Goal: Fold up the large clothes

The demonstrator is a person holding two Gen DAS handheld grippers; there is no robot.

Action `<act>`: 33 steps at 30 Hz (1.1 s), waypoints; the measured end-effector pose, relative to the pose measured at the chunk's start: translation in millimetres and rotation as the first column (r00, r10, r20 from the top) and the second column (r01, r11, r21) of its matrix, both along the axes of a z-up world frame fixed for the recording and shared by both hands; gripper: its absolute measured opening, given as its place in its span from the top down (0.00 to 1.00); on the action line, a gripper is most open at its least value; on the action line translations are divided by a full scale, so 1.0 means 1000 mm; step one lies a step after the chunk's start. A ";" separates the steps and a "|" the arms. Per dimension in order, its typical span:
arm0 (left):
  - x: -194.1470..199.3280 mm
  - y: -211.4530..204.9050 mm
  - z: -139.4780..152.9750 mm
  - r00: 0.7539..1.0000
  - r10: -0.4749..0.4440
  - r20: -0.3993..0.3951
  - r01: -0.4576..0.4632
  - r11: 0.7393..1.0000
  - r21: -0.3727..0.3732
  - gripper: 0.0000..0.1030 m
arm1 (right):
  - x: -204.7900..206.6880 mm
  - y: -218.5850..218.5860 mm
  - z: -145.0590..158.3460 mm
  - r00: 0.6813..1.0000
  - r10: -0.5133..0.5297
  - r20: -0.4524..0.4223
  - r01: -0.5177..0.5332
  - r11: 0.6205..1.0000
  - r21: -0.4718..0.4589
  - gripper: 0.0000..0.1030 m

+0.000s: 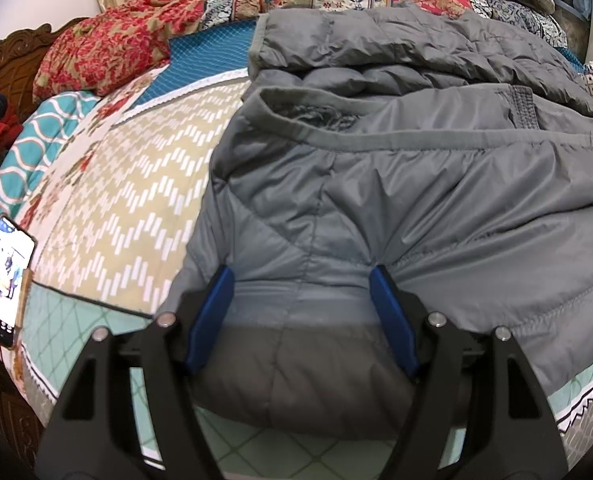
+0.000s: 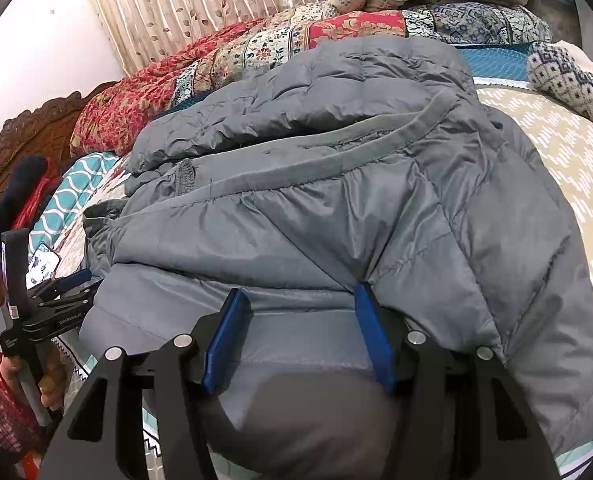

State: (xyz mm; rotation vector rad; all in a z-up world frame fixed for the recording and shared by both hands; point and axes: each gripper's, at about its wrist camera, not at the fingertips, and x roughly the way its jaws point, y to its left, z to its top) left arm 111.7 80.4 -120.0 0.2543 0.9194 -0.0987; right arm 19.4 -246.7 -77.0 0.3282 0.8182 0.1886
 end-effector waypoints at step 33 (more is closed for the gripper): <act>0.000 0.001 0.000 1.000 -0.002 -0.001 0.002 1.000 -0.003 0.33 | -0.005 -0.005 0.000 1.000 -0.004 0.011 0.004 1.000 0.027 -0.01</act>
